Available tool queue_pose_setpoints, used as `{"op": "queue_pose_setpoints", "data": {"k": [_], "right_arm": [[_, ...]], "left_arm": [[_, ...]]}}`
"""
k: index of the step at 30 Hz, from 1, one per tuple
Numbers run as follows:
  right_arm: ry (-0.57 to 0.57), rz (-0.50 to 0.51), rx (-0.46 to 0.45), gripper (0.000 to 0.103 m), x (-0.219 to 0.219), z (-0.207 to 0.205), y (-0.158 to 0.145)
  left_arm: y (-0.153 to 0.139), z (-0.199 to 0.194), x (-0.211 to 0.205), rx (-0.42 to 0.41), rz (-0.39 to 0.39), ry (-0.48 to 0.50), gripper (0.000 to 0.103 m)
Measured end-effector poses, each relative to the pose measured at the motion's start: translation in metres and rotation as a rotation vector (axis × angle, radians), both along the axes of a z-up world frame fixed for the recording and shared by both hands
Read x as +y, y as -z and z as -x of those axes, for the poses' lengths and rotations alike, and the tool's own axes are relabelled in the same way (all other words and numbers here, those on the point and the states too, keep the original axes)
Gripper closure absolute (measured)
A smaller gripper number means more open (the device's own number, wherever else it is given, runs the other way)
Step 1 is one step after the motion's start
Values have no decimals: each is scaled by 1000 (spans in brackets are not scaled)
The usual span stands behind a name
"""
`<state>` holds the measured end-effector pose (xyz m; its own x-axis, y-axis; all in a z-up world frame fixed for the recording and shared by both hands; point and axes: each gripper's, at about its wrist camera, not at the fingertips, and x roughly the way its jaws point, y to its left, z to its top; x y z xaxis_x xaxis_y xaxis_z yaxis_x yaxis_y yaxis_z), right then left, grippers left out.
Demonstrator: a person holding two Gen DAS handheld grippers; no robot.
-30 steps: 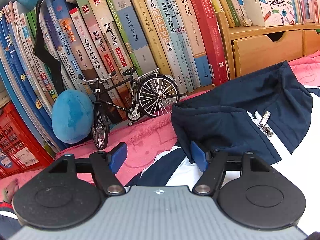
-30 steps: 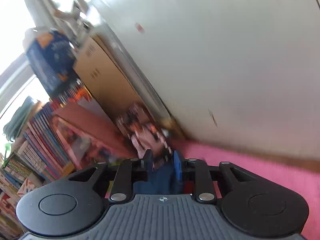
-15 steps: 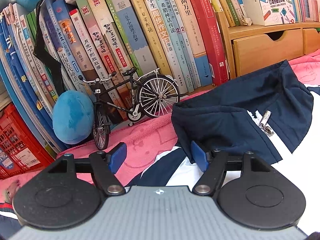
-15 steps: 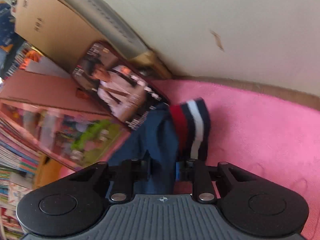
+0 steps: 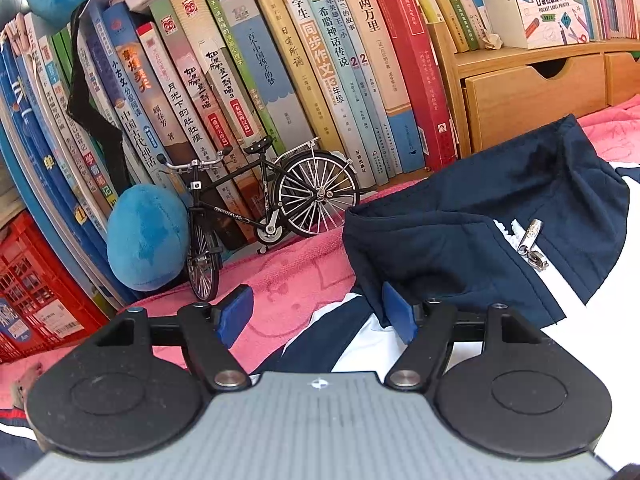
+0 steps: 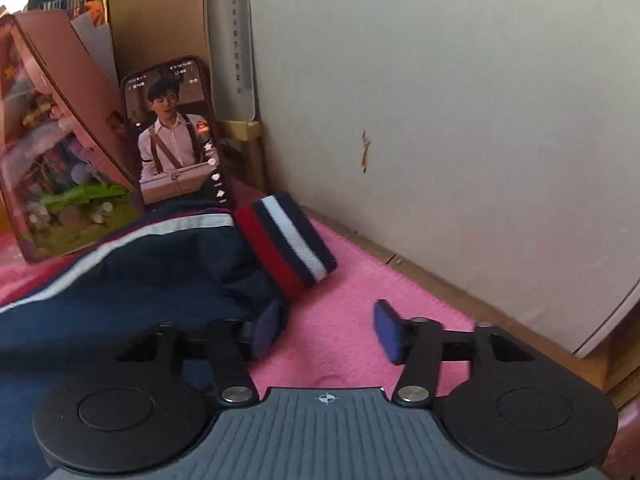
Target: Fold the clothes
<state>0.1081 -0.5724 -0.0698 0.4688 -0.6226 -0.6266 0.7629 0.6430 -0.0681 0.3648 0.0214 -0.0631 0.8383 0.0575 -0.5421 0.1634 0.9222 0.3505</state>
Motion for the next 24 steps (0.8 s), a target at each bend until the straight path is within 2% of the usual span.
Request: {"op": "queue_pose_setpoints", "data": {"k": [3,6,8,10,12,14,16,18,21,24], "right_arm": [[-20,304,92,34,37,-4,-17],[-260,379,8,34,86,-6,-43],[-491,258,-82,33,121,-17,-58],[-727,1,-168,29,154,-40,-62],[-881,-257,-189,29,189,-68,-55],[-990,-405,-144,30,229,-100,-43],[-1044,-422,-71,30,268,-117,-33],[-1049,-353,-1,30,289,-128,-24],[-1008,-213,51,30,281,-136,-13],[-827,-108,87,29,236,-137,-4]], "left_arm": [[0,0,1,2,4,1,31],[-1,-1,3,3,8,3,31],[-1,-1,3,3,7,4,31],[-1,-2,3,2,3,3,31],[-1,-3,3,2,2,3,31],[-1,-4,4,3,7,2,30],[-1,-5,5,5,10,0,30],[0,-5,5,5,12,-1,30],[-1,-5,6,12,31,-4,30],[-2,-5,8,22,56,-9,29]]}}
